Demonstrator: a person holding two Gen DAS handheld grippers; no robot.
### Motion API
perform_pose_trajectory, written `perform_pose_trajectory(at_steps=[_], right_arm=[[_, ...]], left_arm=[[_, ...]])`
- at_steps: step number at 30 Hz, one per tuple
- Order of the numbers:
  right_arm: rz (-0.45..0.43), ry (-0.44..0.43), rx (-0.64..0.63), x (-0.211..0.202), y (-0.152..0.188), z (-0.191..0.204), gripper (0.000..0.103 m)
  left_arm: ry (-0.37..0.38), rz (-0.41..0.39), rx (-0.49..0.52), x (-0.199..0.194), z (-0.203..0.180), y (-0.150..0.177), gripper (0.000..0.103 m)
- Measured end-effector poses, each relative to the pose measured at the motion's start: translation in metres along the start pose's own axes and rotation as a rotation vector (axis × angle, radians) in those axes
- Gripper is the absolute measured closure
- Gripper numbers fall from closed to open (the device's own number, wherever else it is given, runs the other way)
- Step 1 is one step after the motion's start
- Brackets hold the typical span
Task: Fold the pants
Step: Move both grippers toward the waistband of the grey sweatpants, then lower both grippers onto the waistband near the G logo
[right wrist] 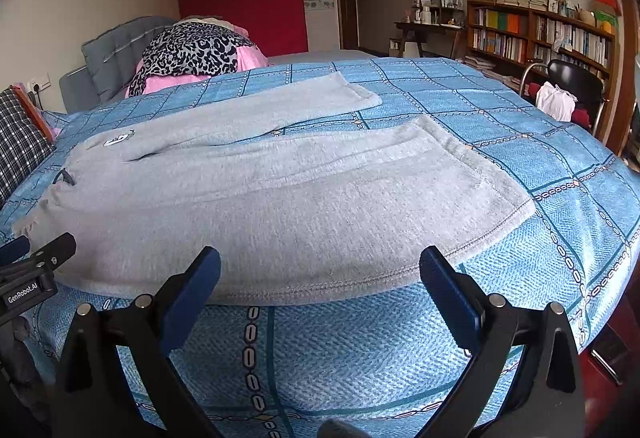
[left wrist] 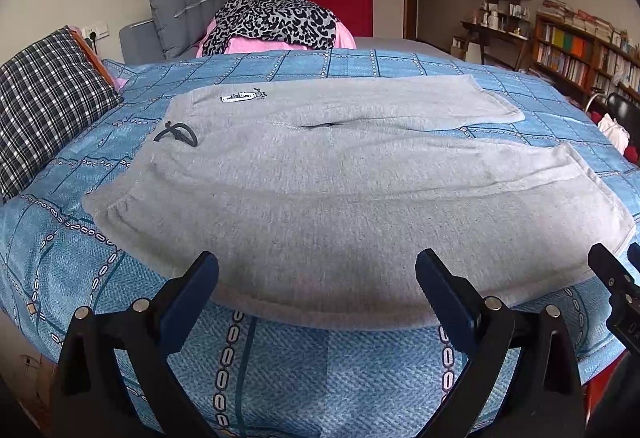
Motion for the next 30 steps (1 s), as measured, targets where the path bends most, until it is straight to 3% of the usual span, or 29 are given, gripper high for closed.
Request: perform_pose_trajectory(at_steps=[11, 19, 30], right_arm=[[-0.011, 0.0, -0.032, 0.007, -0.008, 0.011, 0.002], [-0.092, -0.015, -0.032, 0.002, -0.046, 0.012, 0.002], [-0.112, -0.01, -0.035, 0.025, -0.087, 0.015, 0.002]], left_arm=[[-0.049, -0.014, -0.007, 0.008, 0.013, -0.011, 0.005], [-0.112, -0.067, -0.008, 0.006, 0.026, -0.037, 0.005], [-0.195, -0.081, -0.005, 0.023, 0.044, -0.068, 0.005]])
Point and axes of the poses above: each gripper's, at about its wrist camera, not at the fingertips, and x roughly the way its jaws point, z to its left, y to its underside, the point moved 1 cm from there along x, roughly the way its jaws point, and after that the axes turned 10 degrees about x, right-handed, at the moved point
